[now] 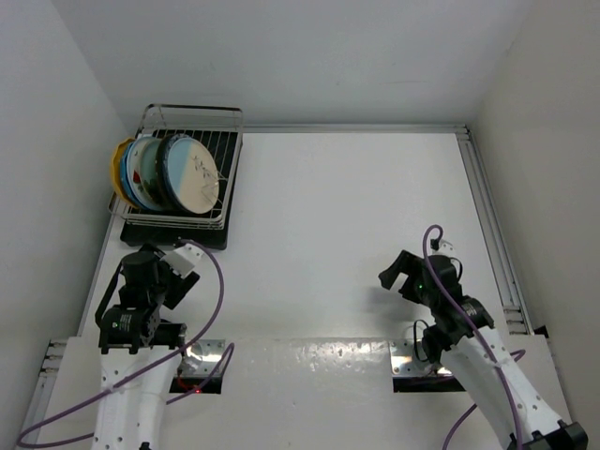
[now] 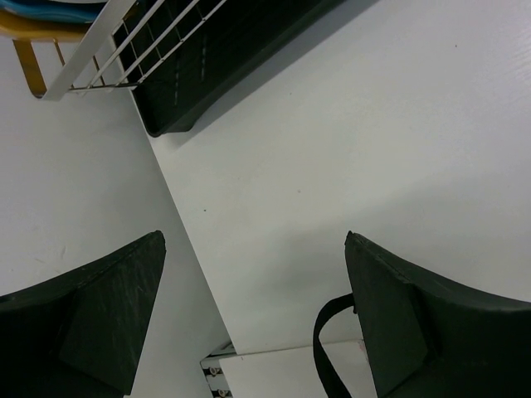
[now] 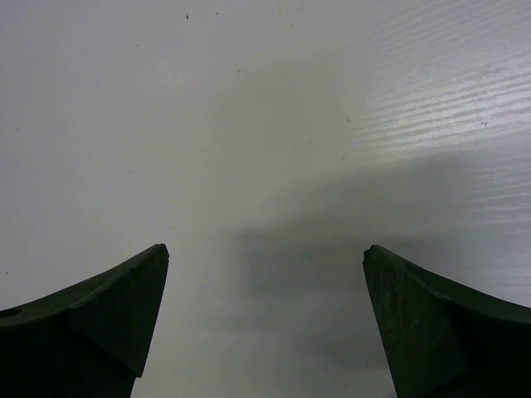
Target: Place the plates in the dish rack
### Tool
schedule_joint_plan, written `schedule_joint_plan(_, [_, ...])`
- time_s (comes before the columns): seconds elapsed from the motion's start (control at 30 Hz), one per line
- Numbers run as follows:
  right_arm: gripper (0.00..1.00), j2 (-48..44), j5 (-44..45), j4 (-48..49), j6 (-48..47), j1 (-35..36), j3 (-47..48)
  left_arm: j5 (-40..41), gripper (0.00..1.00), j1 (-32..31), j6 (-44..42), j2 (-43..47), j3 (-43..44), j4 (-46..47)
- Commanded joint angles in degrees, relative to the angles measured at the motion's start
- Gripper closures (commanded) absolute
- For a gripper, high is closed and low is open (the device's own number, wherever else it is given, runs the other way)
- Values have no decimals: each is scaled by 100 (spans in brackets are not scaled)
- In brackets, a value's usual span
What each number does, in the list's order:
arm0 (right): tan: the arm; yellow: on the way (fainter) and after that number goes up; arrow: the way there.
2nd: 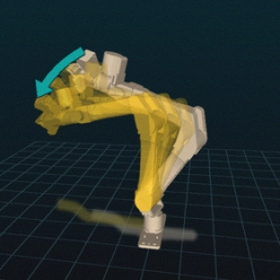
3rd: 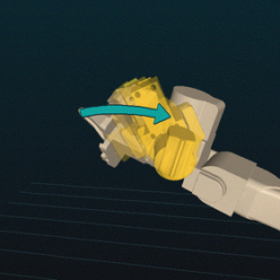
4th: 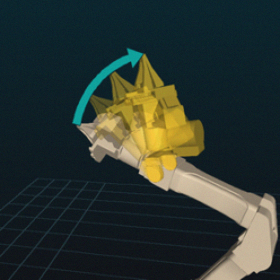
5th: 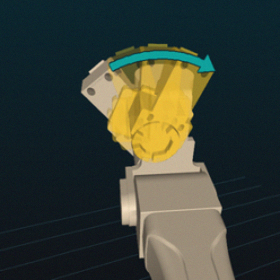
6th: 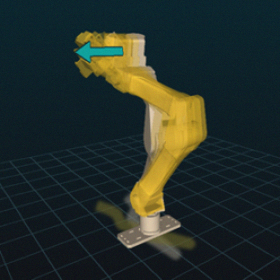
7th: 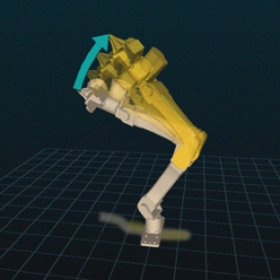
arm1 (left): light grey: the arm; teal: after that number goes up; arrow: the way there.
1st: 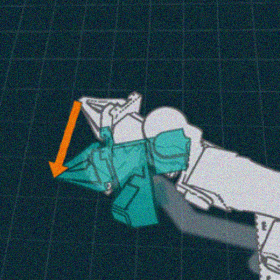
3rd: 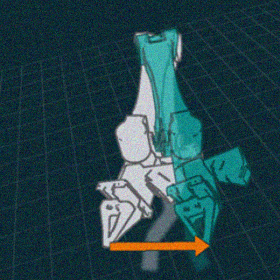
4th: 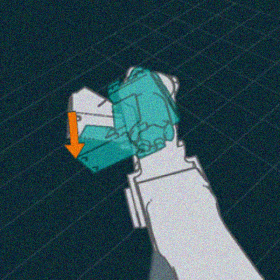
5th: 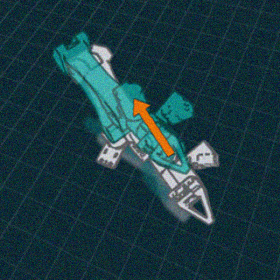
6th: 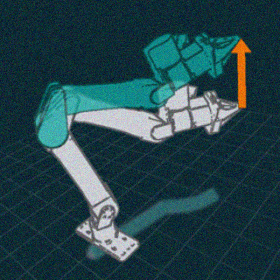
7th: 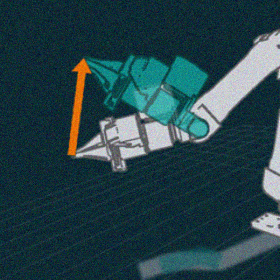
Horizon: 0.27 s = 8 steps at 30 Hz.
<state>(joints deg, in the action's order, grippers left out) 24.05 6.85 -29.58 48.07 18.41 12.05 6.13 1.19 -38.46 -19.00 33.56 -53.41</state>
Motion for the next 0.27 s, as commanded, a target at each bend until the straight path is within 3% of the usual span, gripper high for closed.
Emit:
schedule_joint_plan(0.0, [0, -15, -70, -56, 35, -5, 43, 81, 6, -49, 110, 37, 1, 199])
schedule_joint_plan(0.23, [0, -94, 183, 41, 9, -13, -28, 81, 5, -49, 163, 37, 1, 199])
